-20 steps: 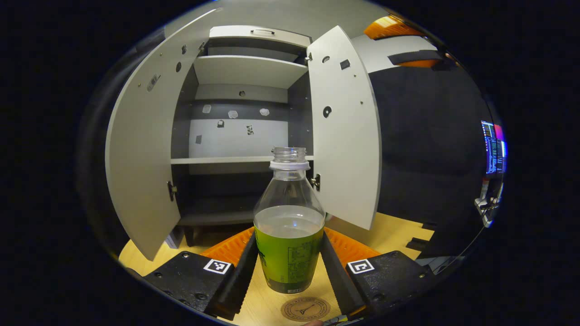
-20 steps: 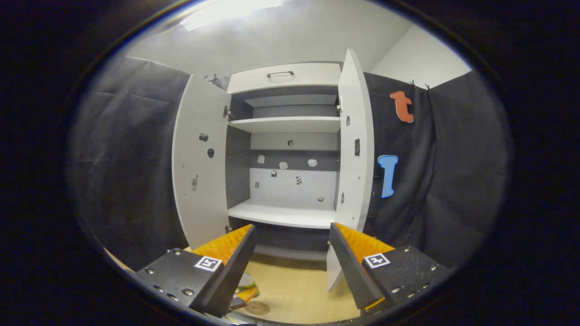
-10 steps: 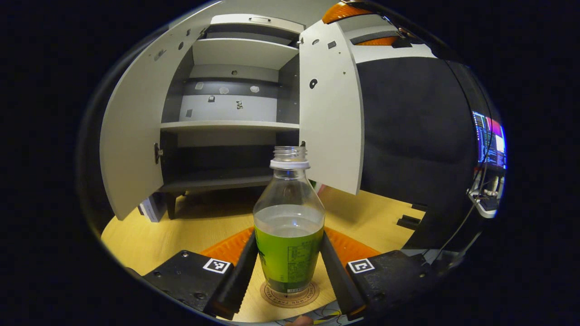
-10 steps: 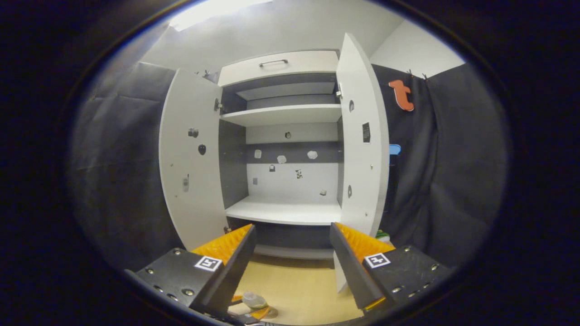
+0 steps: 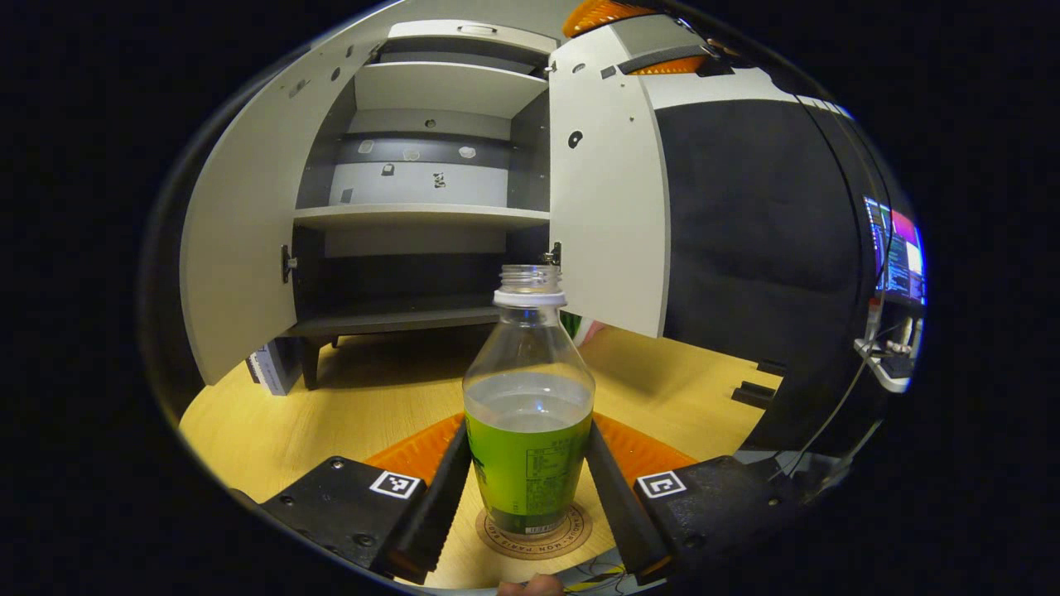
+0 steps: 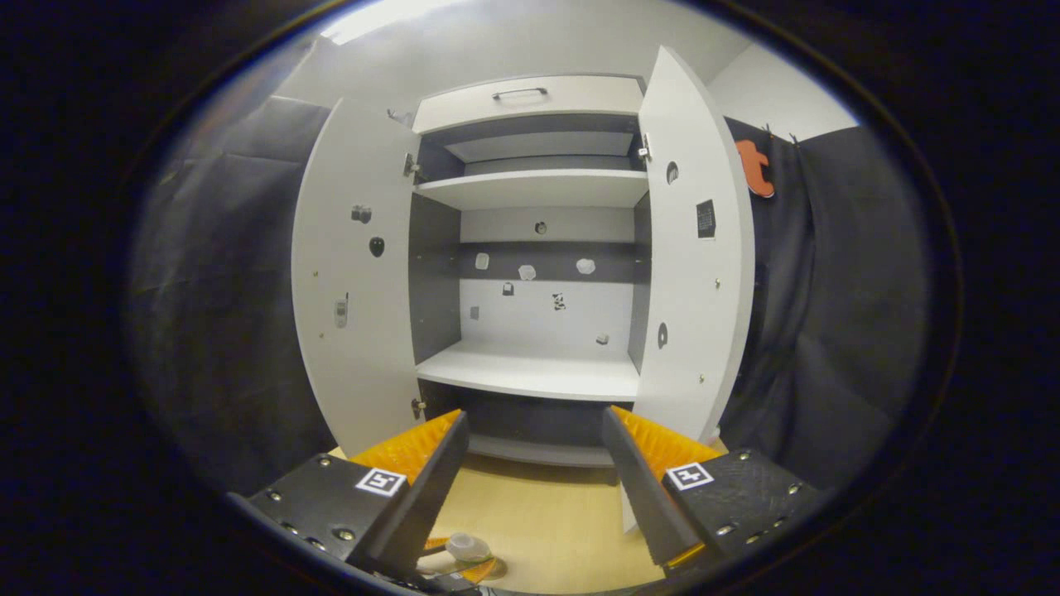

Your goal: Grasp the bottle in the cabinet with the left hand and place it on the coaster, then close the right door with the right hand and the left door with the left hand.

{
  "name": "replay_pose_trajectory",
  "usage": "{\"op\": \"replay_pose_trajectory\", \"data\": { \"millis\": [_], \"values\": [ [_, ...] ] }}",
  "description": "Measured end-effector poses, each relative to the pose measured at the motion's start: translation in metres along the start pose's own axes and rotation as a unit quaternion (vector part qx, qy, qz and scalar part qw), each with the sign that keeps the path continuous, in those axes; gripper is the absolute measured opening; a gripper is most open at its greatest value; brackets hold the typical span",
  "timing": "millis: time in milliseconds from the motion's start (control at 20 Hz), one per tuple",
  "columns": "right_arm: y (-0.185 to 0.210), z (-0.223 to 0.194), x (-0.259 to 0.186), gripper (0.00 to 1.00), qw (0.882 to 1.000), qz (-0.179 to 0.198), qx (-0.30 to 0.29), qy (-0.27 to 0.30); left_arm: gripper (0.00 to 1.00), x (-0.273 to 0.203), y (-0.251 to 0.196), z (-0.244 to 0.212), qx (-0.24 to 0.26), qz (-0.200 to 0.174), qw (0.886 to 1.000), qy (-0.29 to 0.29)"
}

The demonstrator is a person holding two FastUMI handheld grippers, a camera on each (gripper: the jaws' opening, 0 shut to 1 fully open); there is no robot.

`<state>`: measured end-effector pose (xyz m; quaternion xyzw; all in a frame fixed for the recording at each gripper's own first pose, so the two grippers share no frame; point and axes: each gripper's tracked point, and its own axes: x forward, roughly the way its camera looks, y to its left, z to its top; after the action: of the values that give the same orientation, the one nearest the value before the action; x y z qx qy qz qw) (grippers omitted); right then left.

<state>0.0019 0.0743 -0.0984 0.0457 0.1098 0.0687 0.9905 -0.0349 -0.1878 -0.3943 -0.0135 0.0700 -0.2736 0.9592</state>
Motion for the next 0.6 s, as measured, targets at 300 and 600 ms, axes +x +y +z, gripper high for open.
{"op": "replay_pose_trajectory", "data": {
  "millis": [300, 600],
  "values": [
    [-0.003, -0.007, -0.005, 0.99, 1.000, -0.004, -0.016, 0.007, 0.84, -0.002, -0.008, -0.006, 0.044, -0.015, 0.999, 0.008],
    [-0.009, -0.008, -0.017, 0.99, 1.000, -0.006, -0.011, 0.005, 0.89, -0.003, -0.012, 0.025, 0.040, -0.019, 0.999, 0.006]
  ]
}}
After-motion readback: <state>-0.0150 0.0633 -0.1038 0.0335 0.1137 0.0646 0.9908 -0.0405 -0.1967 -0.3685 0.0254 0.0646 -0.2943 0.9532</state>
